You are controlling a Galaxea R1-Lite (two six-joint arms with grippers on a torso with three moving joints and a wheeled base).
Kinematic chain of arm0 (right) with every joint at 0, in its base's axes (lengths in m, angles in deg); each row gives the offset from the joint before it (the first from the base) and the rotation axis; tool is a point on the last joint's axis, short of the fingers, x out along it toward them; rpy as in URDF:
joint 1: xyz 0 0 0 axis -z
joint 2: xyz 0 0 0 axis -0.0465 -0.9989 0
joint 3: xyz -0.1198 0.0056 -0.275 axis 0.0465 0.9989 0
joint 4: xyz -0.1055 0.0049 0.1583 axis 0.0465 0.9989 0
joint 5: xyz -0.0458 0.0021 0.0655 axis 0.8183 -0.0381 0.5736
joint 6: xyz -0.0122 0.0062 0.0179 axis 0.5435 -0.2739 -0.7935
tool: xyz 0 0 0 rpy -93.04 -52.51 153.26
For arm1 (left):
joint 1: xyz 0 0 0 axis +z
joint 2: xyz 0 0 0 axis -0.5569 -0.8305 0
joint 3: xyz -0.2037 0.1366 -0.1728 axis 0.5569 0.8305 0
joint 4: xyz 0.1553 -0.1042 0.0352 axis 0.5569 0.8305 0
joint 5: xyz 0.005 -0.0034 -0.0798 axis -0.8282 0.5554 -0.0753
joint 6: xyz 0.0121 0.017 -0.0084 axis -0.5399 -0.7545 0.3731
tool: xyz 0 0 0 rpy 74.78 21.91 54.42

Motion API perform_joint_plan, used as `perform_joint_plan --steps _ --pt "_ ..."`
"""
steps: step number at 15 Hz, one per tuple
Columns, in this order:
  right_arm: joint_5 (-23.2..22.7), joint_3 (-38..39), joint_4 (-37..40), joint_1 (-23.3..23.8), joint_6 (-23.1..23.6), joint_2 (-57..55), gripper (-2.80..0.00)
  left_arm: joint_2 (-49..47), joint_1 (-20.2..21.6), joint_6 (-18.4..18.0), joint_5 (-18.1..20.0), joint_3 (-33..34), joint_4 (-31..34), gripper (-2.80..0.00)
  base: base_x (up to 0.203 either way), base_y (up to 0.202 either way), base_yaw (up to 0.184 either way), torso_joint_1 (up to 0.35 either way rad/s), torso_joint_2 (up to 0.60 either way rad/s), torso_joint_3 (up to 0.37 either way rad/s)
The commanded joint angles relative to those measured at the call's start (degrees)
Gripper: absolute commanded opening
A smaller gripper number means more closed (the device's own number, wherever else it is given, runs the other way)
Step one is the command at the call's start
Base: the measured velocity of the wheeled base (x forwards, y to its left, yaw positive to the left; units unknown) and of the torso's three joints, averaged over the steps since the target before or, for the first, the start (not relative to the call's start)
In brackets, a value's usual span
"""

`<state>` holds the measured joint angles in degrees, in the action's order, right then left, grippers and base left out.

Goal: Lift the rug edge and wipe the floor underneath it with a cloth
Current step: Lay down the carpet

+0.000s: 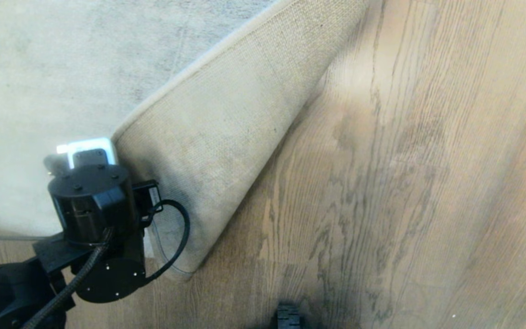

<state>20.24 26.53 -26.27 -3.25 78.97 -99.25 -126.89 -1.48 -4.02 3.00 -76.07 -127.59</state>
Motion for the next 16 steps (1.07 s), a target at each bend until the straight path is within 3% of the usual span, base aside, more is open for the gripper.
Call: perform_joint_plan --steps 1,3,6,9,12,14,16 --pt "0.1 -0.6 12.3 -0.1 -0.1 13.9 -2.8 0.1 0.0 0.0 -0.4 0.1 -0.3 -2.8 0.0 0.0 0.0 0.0 0.0 0.0" --pt "0.1 -2.1 28.5 -0.4 -0.7 20.2 -2.8 0.1 0.0 0.0 -0.4 0.1 -0.3 -2.8 0.0 0.0 0.0 0.0 0.0 0.0" --pt "-6.0 2.6 30.6 -0.5 -1.6 21.3 -2.8 0.0 0.0 0.0 -0.4 0.1 -0.3 -2.8 0.0 0.0 0.0 0.0 0.0 0.0" --pt "-7.7 7.4 32.4 -0.4 -1.4 22.2 -2.8 0.0 0.0 0.0 -0.4 0.1 -0.3 -2.8 0.0 0.0 0.0 0.0 0.0 0.0" --pt "-8.2 7.3 42.2 0.2 -1.4 27.6 -2.8 0.1 0.0 0.0 -0.4 0.1 -0.3 -2.8 0.0 0.0 0.0 0.0 0.0 0.0" --pt "-8.1 5.8 54.9 0.4 -1.3 32.7 -2.8 0.1 0.0 0.0 -0.4 0.1 -0.3 -2.8 0.0 0.0 0.0 0.0 0.0 0.0" --pt "-7.9 5.8 55.0 0.5 -2.1 32.8 -2.8 0.1 0.0 0.0 -0.4 0.1 -0.3 -2.8 0.0 0.0 0.0 0.0 0.0 0.0"
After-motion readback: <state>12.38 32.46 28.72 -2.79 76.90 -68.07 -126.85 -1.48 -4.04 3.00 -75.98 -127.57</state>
